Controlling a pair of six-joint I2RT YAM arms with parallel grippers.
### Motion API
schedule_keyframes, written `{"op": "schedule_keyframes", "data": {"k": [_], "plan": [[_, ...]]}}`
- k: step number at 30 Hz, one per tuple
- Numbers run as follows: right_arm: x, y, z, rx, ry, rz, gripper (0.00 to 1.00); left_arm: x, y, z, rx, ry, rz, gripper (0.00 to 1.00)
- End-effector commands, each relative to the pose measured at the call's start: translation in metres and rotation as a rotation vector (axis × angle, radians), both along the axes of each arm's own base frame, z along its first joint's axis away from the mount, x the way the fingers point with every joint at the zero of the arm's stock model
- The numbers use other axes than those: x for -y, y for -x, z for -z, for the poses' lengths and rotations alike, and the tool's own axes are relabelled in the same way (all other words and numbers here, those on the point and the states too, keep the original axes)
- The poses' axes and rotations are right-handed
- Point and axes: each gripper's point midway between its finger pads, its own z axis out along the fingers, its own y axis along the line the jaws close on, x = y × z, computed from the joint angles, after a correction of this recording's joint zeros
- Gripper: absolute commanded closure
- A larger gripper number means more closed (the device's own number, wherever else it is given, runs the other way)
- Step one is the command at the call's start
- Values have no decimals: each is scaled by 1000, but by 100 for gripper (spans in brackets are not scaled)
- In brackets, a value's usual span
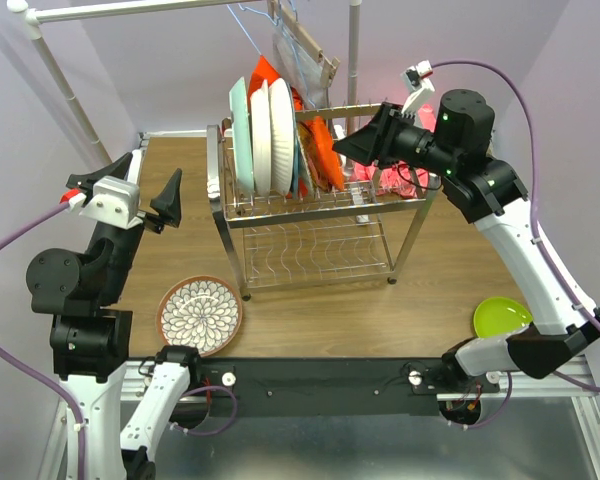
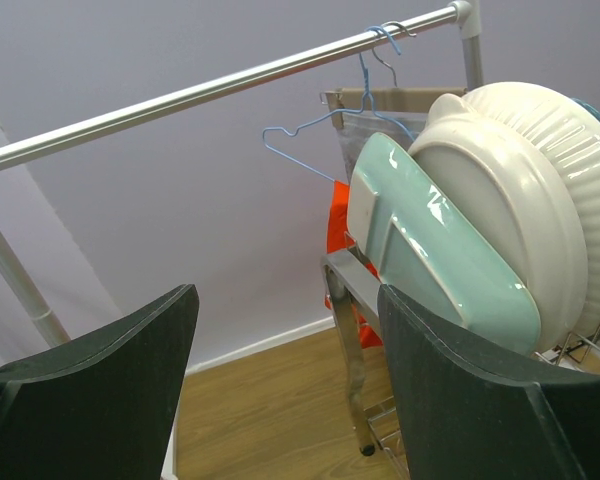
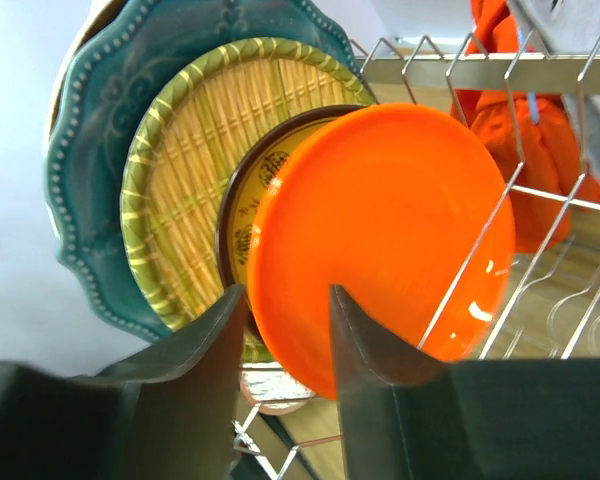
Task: Load the plates into the dish rack
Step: Insert the plate into the dish rack, then grab a plate with the right arm
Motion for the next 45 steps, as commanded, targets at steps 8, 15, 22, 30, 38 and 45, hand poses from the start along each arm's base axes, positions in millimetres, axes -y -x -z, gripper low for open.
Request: {"op": "schedule_keyframes", "data": {"k": [8,15,22,30,38,45], "plan": [[8,15,-45,241,39,-51,39,-3,3,-12,14,17,-14,18],[28,24,-61,490,164,-37,33,-4,3,-10,-3,30,-14,18],[80,-12,-76,518,231,244,37,-6,-3,-1,-60,98,-20,18],[193,-70,-84,378,179,622,47,-13,-17,0,-122,172,-61,18],[306,-116,5,88,267,766,41,-28,-33,17,-202,240,-153,18],[358,-100,126,-93,648,612,25,-40,-29,65,-296,342,-230,18]]}}
